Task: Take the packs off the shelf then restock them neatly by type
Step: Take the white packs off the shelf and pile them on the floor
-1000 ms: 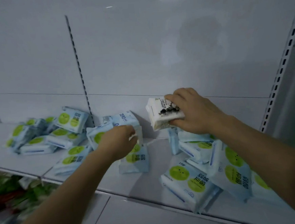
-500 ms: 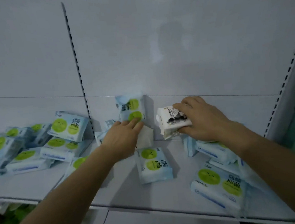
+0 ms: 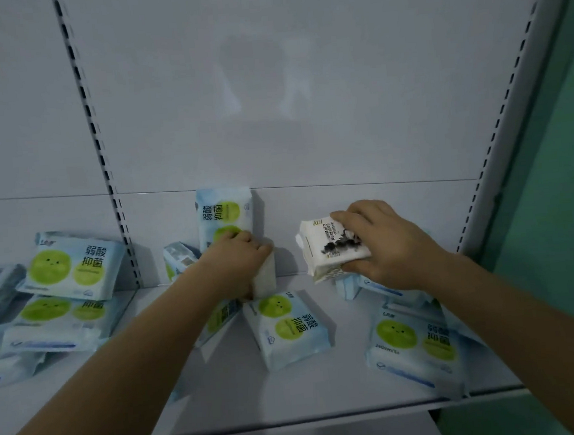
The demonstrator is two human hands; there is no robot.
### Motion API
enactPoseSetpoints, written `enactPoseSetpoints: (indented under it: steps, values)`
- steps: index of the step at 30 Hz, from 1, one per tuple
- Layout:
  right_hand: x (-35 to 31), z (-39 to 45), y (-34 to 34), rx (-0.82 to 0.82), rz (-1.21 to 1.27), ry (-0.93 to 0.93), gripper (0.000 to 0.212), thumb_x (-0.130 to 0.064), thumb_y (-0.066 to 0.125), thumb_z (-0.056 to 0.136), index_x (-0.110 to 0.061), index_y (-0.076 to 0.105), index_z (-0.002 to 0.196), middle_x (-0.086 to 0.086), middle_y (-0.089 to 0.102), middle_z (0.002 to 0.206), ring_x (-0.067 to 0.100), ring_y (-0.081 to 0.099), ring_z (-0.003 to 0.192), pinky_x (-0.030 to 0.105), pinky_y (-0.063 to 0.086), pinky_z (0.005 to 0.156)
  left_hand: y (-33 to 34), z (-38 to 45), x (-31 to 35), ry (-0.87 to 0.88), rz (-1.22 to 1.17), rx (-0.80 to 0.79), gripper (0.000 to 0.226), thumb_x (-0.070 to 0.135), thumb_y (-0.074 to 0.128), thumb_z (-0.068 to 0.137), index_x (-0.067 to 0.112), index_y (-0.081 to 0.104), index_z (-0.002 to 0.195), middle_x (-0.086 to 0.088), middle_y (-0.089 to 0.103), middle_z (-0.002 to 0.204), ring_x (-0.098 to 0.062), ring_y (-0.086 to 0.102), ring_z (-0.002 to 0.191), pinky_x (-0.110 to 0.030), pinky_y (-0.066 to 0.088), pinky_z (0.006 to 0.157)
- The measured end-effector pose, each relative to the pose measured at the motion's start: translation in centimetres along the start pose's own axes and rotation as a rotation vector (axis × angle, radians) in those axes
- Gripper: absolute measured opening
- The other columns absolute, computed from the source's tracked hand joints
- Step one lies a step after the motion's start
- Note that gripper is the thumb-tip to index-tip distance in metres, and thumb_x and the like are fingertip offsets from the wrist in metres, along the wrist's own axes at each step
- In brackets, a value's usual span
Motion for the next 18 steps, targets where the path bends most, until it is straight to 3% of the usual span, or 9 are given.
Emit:
enactPoseSetpoints:
  steps: [5, 10, 13, 18]
  values:
    - [0.5, 0.5, -0.2, -0.010, -0.033, 0.048, 0.091, -0.062, 0.064, 0.086, -0.017, 0.026, 0.156, 0.006, 0.040, 0.137, 0.023, 0.039, 0.122, 0.043, 0.049, 0.093, -3.0, 0.0, -1.7, -0.083, -0.453, 0.196, 0.083, 0.063, 0.072, 0.076, 0.017, 0.043, 0.139, -0.004, 0.058, 0.129, -0.026, 0.056, 0.114, -0.037, 0.044, 0.096]
    - [1.6, 0.6, -1.4, 0.017, 0.053, 0.121, 0.088, -0.066, 0.055, 0.088, -0.021, 0.021, 0.156, 0.004, 0.039, 0.135, 0.022, 0.045, 0.117, 0.037, 0.048, 0.089, -5.3, -1.4, -1.3, -0.172, -0.808, 0.342, 0.086, 0.056, 0.069, 0.084, 0.020, 0.027, 0.150, -0.004, 0.041, 0.143, -0.026, 0.052, 0.120, -0.039, 0.045, 0.097]
    - [2.4, 0.5, -2.6, 0.079, 0.087, 0.119, 0.085, -0.060, 0.056, 0.092, -0.018, 0.020, 0.157, 0.007, 0.039, 0.134, 0.025, 0.046, 0.117, 0.035, 0.045, 0.087, -6.3, -1.6, -0.9, -0.232, -0.915, 0.364, 0.086, 0.054, 0.067, 0.087, 0.019, 0.023, 0.152, -0.009, 0.038, 0.145, -0.028, 0.050, 0.123, -0.035, 0.041, 0.098]
    - [2.9, 0.2, -3.7, 0.148, 0.143, 0.166, 0.093, -0.055, 0.066, 0.086, -0.019, 0.018, 0.156, 0.011, 0.037, 0.129, 0.028, 0.047, 0.112, 0.039, 0.048, 0.089, -7.6, -2.4, -0.5, -0.361, -0.917, 0.428, 0.080, 0.060, 0.070, 0.082, 0.023, 0.030, 0.142, -0.006, 0.058, 0.126, -0.024, 0.058, 0.106, -0.040, 0.051, 0.086]
Point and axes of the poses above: each hand's wrist, its own z-axis towards the middle knuckle, its own y-axis out of the palm, x = y × z, the point moved 7 cm from there along z, towards the middle knuckle
